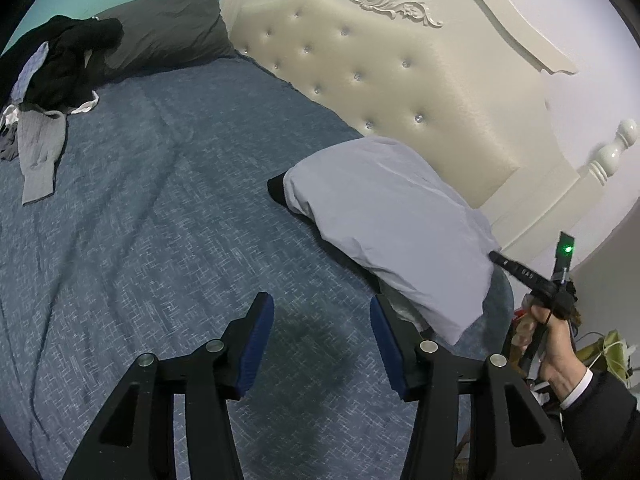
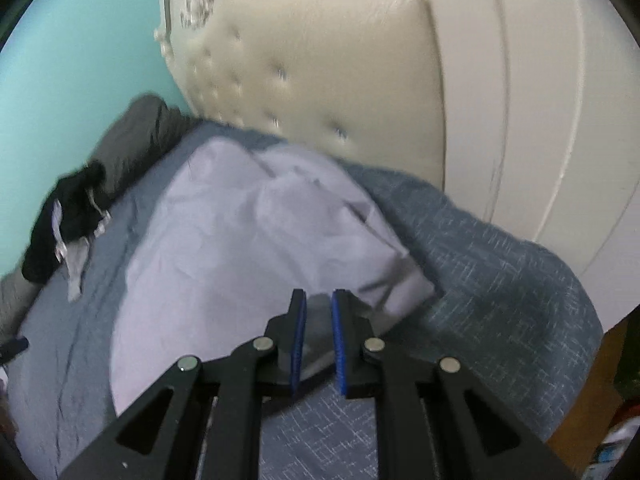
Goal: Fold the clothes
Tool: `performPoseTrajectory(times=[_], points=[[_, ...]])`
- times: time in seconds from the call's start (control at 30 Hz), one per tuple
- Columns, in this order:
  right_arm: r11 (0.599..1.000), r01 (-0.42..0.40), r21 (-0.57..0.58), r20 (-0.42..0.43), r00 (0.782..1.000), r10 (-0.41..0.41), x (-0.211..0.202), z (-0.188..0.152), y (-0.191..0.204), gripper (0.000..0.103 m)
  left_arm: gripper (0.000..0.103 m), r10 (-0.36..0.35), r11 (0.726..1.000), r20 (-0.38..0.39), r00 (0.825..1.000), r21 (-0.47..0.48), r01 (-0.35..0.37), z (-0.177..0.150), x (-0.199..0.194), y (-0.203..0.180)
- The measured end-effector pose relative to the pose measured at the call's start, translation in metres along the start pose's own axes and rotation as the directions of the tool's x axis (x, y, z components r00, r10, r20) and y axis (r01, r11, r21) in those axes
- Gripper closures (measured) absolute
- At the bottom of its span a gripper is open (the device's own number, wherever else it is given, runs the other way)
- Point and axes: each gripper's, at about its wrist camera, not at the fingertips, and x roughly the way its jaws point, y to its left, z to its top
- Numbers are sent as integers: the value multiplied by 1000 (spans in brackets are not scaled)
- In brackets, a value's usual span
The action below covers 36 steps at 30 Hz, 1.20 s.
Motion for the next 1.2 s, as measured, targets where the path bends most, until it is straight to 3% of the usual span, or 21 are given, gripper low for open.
performPoseTrajectory(times=[0.13,0.23,0.43,0.73,1.2], points=[[999,-3,-54,10,1000,4,0,14,16,92,48,0,1000,1,1000,3,0,0,-1,-4],[994,44,-99,-35,998,-48,10,12,23,92,47,3,1000,6,1000,1,-3,0,-4,-4],[995,78,-60,-55,995,-82,7,5,13,92,46,14,1000,13,1000,13,-14,-1,-13,-8],[992,10,-123,-23,1000,-13,-44,-3,59,89,40,27,1000,43,999,11,-27,-6,-43,-18],[985,-29,-173,-10,1000,27,-118,-28,138,84,31,75,995,112,991,63,-82,-24,-113,-49]])
